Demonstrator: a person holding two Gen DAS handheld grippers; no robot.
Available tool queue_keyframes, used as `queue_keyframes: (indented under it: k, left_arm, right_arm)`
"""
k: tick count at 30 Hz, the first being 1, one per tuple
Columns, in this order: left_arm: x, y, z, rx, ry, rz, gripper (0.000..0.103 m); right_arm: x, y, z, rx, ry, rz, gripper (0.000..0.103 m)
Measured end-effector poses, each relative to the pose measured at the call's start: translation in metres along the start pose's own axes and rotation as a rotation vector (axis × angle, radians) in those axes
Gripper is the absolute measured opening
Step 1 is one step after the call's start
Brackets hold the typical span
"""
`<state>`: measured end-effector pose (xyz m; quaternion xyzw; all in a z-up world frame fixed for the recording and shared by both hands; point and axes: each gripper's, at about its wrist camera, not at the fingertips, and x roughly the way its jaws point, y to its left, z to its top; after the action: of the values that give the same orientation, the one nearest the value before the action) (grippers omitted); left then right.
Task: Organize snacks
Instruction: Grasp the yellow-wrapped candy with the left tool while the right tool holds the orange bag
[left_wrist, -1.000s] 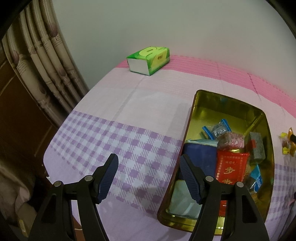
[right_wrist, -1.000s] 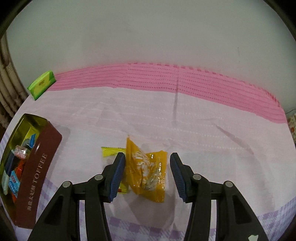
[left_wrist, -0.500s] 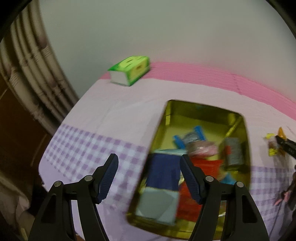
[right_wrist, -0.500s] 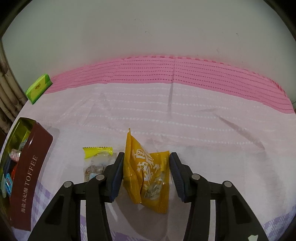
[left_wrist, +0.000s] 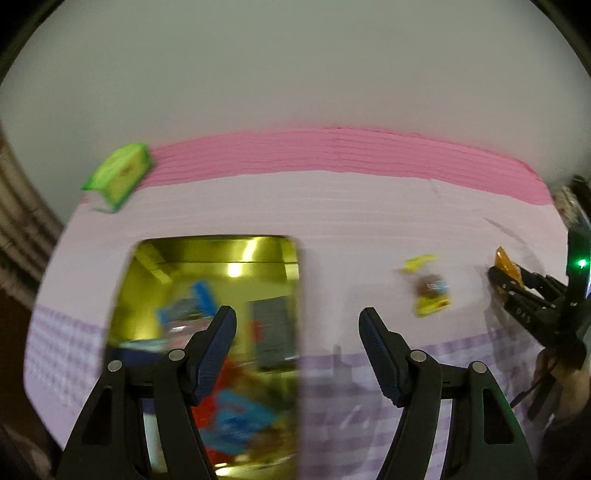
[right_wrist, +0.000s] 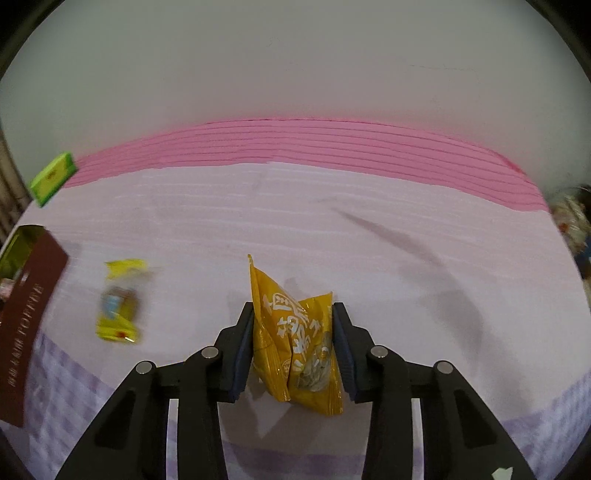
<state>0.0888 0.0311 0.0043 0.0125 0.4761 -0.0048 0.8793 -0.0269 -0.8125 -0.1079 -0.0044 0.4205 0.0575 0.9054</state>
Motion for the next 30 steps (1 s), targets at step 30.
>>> queue_keyframes:
  k: [30]
  left_arm:
    - [0.102,-0.106,0.024,0.050,0.131,-0.130,0.045]
  right_arm:
    - [-0.006,-0.047,-0.018,0.080,-0.007,-0.054,0.039]
